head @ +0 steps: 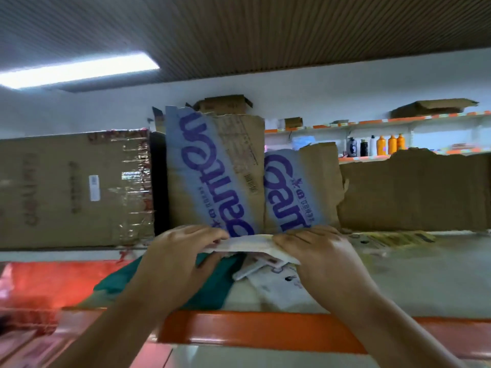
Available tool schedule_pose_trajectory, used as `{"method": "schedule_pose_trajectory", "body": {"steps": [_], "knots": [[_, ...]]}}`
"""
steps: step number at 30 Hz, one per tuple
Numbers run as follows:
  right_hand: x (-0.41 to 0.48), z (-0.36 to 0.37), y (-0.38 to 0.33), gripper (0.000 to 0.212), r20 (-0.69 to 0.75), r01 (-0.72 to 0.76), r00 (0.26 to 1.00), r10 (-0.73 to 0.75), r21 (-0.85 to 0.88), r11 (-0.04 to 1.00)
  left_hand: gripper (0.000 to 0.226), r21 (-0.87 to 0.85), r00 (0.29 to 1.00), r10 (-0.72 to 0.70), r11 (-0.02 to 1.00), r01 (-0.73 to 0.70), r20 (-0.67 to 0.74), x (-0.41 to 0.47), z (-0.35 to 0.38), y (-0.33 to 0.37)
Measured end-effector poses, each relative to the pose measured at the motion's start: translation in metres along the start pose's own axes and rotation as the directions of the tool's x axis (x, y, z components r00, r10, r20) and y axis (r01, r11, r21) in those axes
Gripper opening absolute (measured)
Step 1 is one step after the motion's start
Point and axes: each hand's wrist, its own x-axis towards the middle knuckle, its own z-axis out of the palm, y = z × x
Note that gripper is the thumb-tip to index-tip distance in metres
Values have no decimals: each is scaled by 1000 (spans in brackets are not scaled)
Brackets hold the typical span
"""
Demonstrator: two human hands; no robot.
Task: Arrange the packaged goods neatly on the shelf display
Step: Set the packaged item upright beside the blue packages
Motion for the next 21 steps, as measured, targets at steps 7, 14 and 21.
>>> {"method": "schedule_pose_trajectory", "body": {"steps": [7,14,21], "knots": [[46,28,-81,62,41,74,996,-75,31,997,23,29,993,-89,995,91,-75,-60,-54,-67],[90,72,-204,66,30,87,995,-94,172,981,17,26,964,-225,973,231,-139,-137,-125,-146],[131,126,-342,56,-77,160,987,-142,335,928,19,71,939,-301,946,316,-165,-229,-205,-230]]}}
